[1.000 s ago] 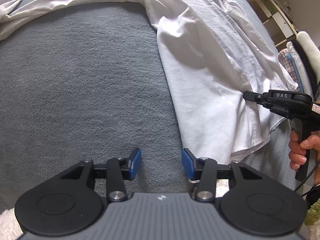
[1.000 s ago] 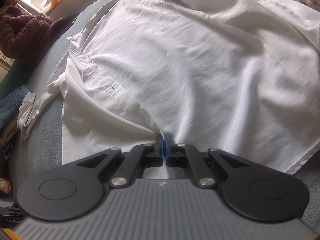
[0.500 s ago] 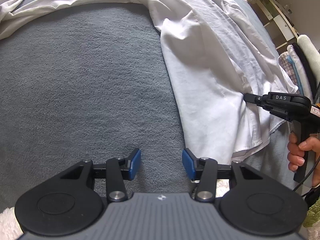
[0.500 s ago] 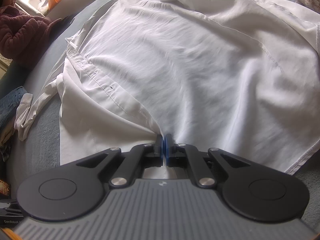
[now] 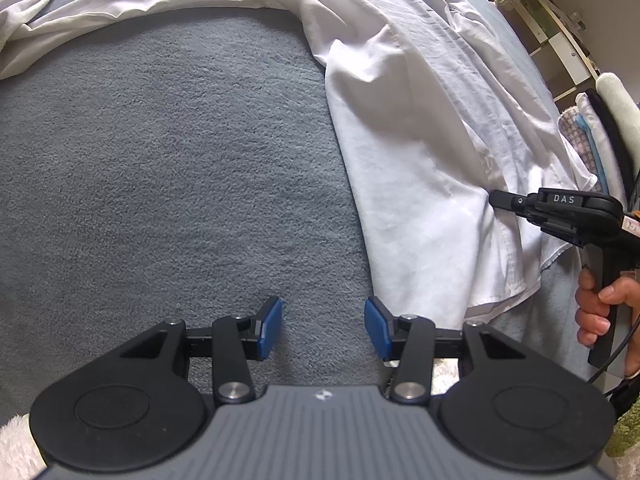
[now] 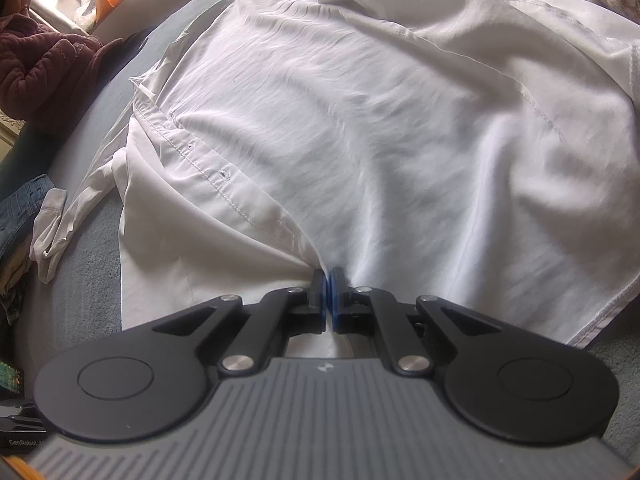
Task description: Fold clothes
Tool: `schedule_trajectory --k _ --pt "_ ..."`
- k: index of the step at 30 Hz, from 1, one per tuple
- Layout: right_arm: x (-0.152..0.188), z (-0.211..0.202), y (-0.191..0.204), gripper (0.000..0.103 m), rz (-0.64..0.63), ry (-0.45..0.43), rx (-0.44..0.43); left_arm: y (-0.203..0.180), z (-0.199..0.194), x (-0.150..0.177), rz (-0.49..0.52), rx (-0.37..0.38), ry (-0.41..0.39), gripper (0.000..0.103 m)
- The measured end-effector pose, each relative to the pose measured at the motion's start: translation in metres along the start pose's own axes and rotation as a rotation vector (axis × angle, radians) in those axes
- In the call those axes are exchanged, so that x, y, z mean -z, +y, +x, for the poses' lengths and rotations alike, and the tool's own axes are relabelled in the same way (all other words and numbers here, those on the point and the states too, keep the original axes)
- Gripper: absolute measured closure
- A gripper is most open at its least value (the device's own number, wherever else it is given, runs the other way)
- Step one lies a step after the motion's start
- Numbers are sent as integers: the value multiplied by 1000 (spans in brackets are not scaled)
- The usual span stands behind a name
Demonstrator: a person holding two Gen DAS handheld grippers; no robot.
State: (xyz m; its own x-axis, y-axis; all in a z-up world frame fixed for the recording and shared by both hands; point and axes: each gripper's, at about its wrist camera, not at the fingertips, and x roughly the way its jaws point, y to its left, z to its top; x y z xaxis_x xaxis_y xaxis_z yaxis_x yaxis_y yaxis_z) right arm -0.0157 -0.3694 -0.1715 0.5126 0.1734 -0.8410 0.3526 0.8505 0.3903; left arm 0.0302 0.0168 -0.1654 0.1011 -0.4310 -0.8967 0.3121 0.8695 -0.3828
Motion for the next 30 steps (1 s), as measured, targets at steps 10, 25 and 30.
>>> schedule_trajectory --k 10,25,30 --pt "-32 -29 41 74 -125 -96 -72 6 -24 -18 -31 -23 -113 56" --pt "-134 35 229 73 -626 -220 -191 42 -29 -174 -93 -298 -445 58" --pt "-178 122 299 73 -789 -206 -128 60 5 -222 -116 -346 -461 60"
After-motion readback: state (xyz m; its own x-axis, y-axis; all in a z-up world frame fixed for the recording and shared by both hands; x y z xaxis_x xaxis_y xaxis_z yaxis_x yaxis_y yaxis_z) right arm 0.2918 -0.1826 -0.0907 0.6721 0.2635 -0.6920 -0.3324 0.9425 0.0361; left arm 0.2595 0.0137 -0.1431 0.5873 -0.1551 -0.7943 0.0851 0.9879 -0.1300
